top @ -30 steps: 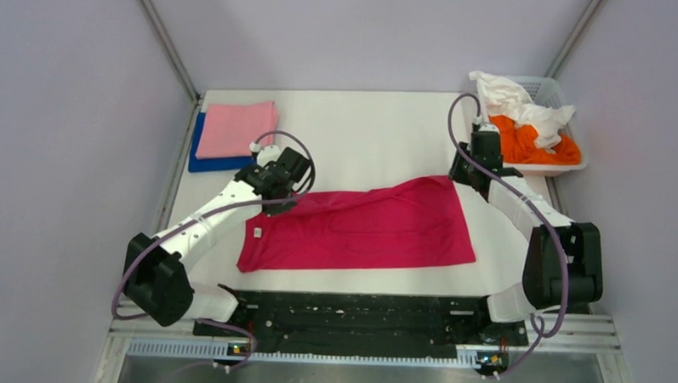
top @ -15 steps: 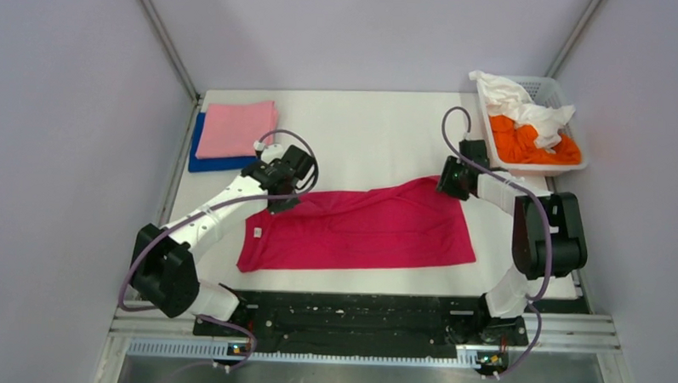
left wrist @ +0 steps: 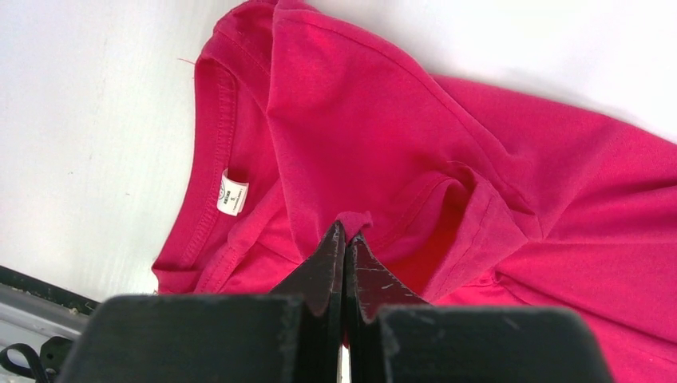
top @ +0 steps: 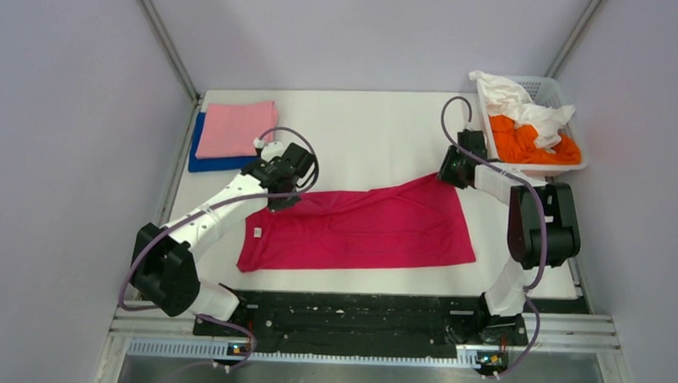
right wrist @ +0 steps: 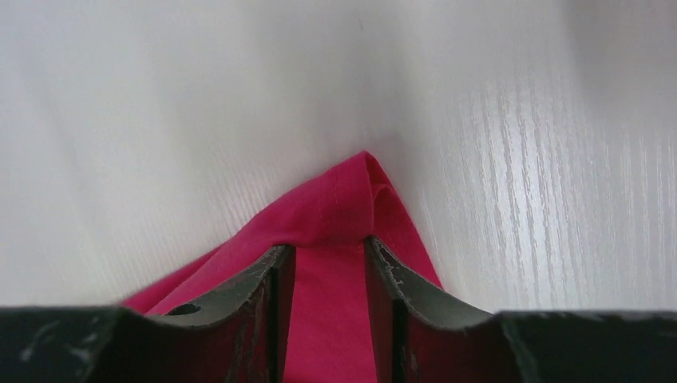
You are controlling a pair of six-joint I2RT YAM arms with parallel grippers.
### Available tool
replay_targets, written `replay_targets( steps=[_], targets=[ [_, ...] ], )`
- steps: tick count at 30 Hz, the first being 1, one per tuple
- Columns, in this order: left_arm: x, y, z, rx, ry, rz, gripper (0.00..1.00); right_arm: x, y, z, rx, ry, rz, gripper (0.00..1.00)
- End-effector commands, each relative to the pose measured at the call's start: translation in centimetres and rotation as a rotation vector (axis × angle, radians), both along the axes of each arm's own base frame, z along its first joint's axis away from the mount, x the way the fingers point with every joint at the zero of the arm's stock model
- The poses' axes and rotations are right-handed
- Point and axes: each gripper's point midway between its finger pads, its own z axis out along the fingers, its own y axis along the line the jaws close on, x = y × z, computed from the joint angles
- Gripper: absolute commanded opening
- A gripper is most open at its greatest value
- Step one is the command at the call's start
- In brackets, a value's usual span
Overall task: Fold and stack the t-shirts
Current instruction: Fold the other side of the tshirt into a rectangle
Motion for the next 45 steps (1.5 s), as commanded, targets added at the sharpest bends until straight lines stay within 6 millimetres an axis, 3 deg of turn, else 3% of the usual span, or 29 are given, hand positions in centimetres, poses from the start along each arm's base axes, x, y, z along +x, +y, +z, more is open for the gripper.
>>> replay_targets(
  steps=[1,4,7,16,30,37,42,44,45],
  targets=[
    [1.0,-0.1,0.9,0.014,-0.031,0.014,0.0,2.0,-0.1,0.9,-0.03,-0.035,-0.004,0.35],
    [1.0,0.0,0.8,0.019,-0.028,0.015,0.0,2.3,-0.4,0.8,-0.046,-0.036,-0.008,0.24],
    [1.0,0.0,0.8,0.028,-0.023,0.015,0.0,2.7,-0.7,1.0,-0.07,-0.041,-0.01,0.0],
    [0.5,0.3,1.1,0.026,-0.02,0.016,0.0,2.3,-2.0,4.2,-0.149,-0.11,0.008,0.0],
    [-2.2,1.0,0.5,-0.014,0.002,0.02,0.0,-2.7,-3.6,5.5,-0.237,-0.106,0.056,0.0],
    [-5.2,0.6,-1.3,-0.068,0.038,-0.001,0.0,-5.4,-3.6,6.0,-0.218,-0.106,0.061,0.0],
    [-7.4,-1.0,-4.0,-0.145,0.096,-0.054,0.0,-7.3,-3.4,4.7,-0.183,-0.063,0.04,0.0],
    [-8.3,-0.8,-5.1,-0.143,0.124,-0.046,0.08,-8.3,-3.3,3.8,-0.168,-0.04,0.019,0.0],
    [-8.7,-0.6,-5.6,-0.139,0.139,-0.043,0.19,-8.9,-3.7,3.2,-0.166,-0.019,-0.015,0.08]
  ],
)
